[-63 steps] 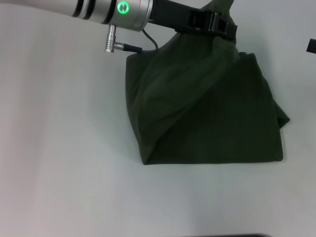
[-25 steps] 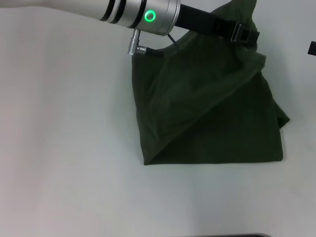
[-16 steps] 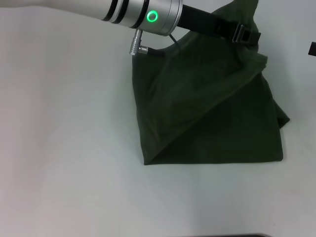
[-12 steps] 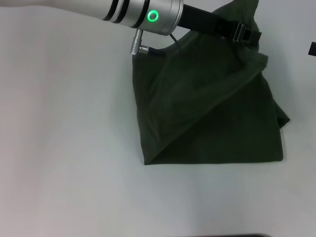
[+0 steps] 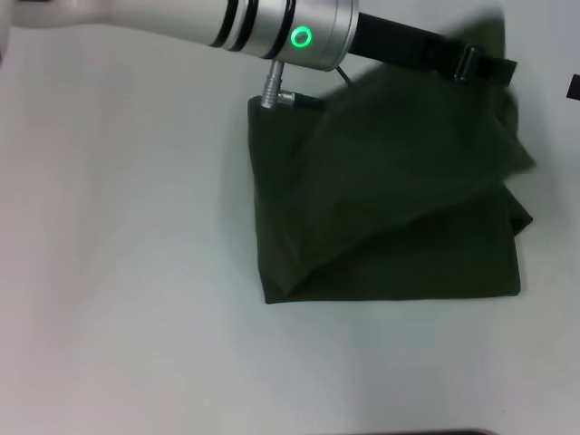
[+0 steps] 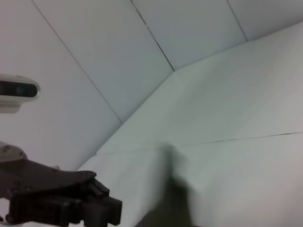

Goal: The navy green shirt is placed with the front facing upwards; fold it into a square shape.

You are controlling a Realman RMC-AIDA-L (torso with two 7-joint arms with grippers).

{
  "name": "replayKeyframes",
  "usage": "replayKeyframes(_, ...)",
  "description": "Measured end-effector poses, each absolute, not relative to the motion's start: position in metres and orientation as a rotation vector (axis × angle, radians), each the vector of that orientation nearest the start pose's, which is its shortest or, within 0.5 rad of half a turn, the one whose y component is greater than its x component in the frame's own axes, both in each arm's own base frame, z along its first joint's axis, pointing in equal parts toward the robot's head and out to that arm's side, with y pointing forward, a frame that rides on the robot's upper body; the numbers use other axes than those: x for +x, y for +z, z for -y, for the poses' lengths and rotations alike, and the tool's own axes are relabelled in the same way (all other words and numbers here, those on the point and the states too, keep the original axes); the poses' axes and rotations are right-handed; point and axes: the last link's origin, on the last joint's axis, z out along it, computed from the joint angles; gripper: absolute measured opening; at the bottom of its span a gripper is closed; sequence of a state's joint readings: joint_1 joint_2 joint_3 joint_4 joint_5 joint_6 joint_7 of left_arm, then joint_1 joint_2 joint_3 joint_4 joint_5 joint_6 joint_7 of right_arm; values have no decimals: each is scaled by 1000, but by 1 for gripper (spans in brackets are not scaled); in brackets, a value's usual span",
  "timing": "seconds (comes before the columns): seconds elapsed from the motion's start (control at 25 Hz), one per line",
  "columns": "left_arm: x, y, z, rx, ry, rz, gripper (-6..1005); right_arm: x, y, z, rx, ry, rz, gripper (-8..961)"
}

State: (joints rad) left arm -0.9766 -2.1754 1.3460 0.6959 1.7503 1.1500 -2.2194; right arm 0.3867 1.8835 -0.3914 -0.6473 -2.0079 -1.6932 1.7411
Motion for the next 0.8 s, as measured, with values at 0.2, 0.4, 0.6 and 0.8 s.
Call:
replayKeyframes(0.2,-46,-106,-384,-2944,-592,1023,131,341,116,-298,-2307,840,-1186,911)
replayKeyframes(0.4,-54,-101,-389,-2891,-629,1031,355,340,114,-299,-2308,840,-1186,910)
replayKeyframes(0.6,-61,-92,-392,-2842,-682,988,524,343,113,-301,-2290,823,-1202,910)
replayKeyframes(0.8,-78,-85,-390,-2815,-696,939,642,356,114,-303,-2211,739,-1334,910)
